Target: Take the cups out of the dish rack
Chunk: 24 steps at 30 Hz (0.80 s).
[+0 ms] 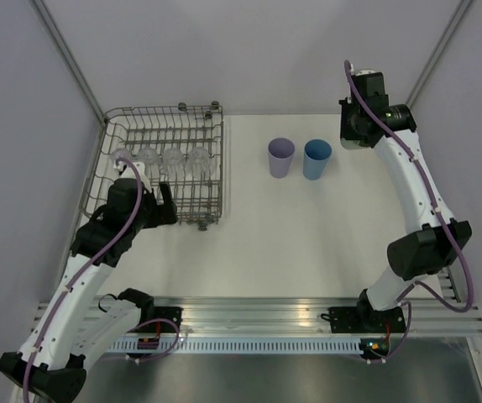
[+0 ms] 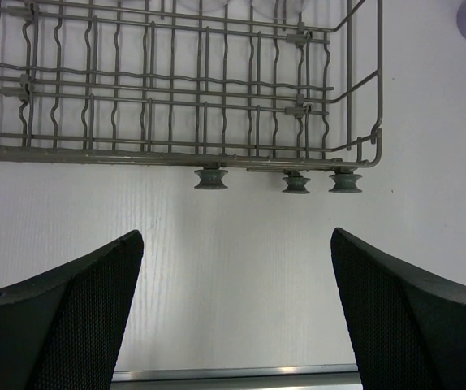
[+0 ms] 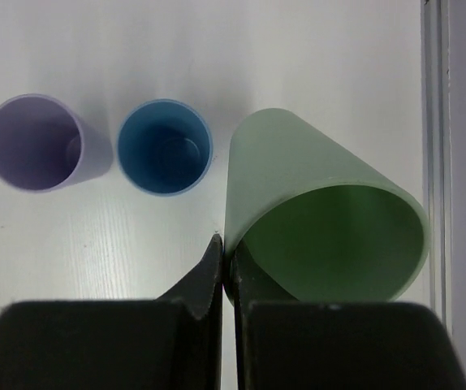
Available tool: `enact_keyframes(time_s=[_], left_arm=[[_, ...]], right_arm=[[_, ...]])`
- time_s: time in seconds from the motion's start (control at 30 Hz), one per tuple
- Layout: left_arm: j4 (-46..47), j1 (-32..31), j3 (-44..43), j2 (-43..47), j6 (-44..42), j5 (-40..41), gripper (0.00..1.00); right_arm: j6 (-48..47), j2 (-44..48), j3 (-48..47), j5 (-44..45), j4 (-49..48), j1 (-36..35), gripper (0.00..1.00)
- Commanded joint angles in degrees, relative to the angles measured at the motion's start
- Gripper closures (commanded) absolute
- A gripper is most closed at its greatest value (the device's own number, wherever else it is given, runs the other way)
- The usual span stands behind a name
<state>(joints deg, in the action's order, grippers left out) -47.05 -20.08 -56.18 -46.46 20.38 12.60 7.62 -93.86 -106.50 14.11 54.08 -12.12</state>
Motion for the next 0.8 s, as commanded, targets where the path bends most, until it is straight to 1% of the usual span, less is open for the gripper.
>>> enact_keyframes(time_s=[0.0,0.1,0.2,0.33,0.6,0.77], left_arm=[[3.88,-0.14,2.56,2.85,-2.28,0.41,0.00],[4.86,-0.14,3.97,4.70,-2.10,-0.73,0.00],[5.82,-0.14,5.11,7.08,-1.93,-1.79,0.01],[6.70,-0.23,5.91,8.05,-1.92,-3.19,0.00],[7.23,-0.14,6.17,7.26,-2.01,-4.43,0.00],[7.41,-0.23,6.35,7.17,-2.01,-4.60,0.00]], right_arm=[[-1.64,-6.48,-5.38,-1.54,5.59,2.44,1.00],[-2.08,-10.10,-8.88,-2.42,7.61,4.99,1.00],[-2.87,-16.06,-12.58,-4.34,9.37,6.67,0.99],[-4.71,-22.83,-18.65,-6.11,14.45,8.34,1.00],[-4.28,-29.88,-21.29,-6.38,15.26,8.96,1.00],[-4.19,-32.17,-24.36,-7.52,15.35,8.96,1.00]])
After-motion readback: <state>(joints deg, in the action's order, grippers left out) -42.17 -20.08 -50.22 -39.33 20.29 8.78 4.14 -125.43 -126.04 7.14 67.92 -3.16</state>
